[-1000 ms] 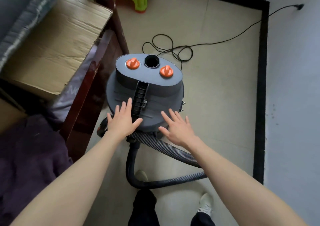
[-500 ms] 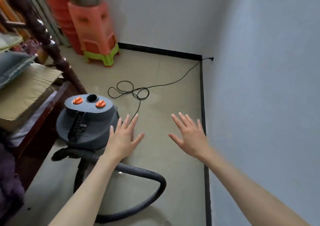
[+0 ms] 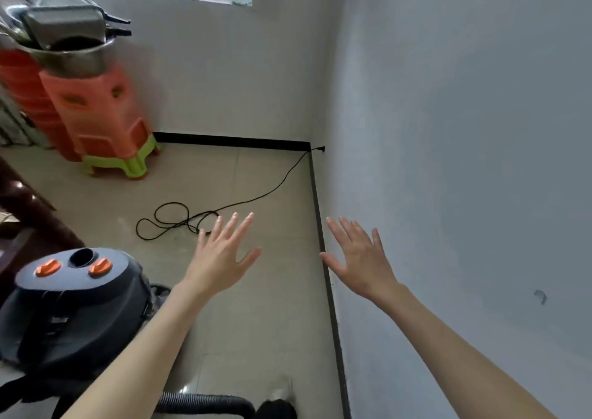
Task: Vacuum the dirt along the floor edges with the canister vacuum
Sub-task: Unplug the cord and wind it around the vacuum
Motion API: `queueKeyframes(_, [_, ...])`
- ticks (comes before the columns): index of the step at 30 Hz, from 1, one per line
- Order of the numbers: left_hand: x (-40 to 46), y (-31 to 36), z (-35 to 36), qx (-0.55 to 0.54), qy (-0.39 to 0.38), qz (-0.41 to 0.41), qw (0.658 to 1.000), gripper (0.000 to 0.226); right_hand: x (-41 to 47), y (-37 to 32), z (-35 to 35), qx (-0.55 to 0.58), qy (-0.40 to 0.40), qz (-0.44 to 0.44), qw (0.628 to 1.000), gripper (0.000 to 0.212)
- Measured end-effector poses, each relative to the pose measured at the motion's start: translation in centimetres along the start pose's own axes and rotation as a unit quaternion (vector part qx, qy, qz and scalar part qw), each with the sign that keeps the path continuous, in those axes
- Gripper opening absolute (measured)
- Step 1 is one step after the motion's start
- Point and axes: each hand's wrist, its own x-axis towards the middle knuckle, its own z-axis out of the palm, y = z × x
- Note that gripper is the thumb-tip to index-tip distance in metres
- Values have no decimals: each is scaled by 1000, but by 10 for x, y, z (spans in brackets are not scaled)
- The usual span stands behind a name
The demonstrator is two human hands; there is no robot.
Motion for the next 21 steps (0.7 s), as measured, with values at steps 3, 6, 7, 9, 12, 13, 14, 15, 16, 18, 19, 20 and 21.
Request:
queueKeyframes(3, [40,-3,14,-7,-23,-13,1000,70,43,15,1,-4,-6,0,1000,68])
queueKeyframes(6, [98,-14,20,-6,-36,-25,999,69,105,27,-1,-8,-13,-1,1000,68])
queueKeyframes(7, [121,-18,20,-9,-39,-31,999,69,131,30,-3,-10,-15,-1,1000,67])
queueKeyframes(9, [170,-29,16,-10,-44,-40,998,69,188,34,-10,-16,-16,-4,1000,67])
queueKeyframes(12, [238,-41,-3,8,-48,-42,998,68,263,35,-29,-29,-24,-13,999,66])
queueKeyframes(13, [263,-45,-11,17,-43,-40,998,68,288,36,-36,-30,-16,-16,999,66])
queueKeyframes(14, [289,-47,-20,20,-38,-40,998,68,313,38,-43,-28,-8,-18,999,66])
queueKeyframes(15, [317,-49,-28,24,-32,-37,999,68,338,41,-50,-30,1,-19,999,65])
queueKeyframes(16, [342,-49,-34,25,-28,-29,999,68,359,44,-56,-29,4,-20,999,65])
queueKeyframes(18, [385,-46,-40,22,-24,-12,999,68,396,54,-62,-33,0,-16,999,65])
queueKeyframes(19, [406,-43,-40,16,-23,-4,1000,68,415,60,-63,-35,-3,-13,999,65])
queueKeyframes(20, [425,-41,-38,8,-21,2,1000,68,434,67,-63,-36,-8,-9,999,65])
queueKeyframes(21, [445,-39,-35,0,-19,6,1000,68,454,73,-63,-38,-13,-4,999,65])
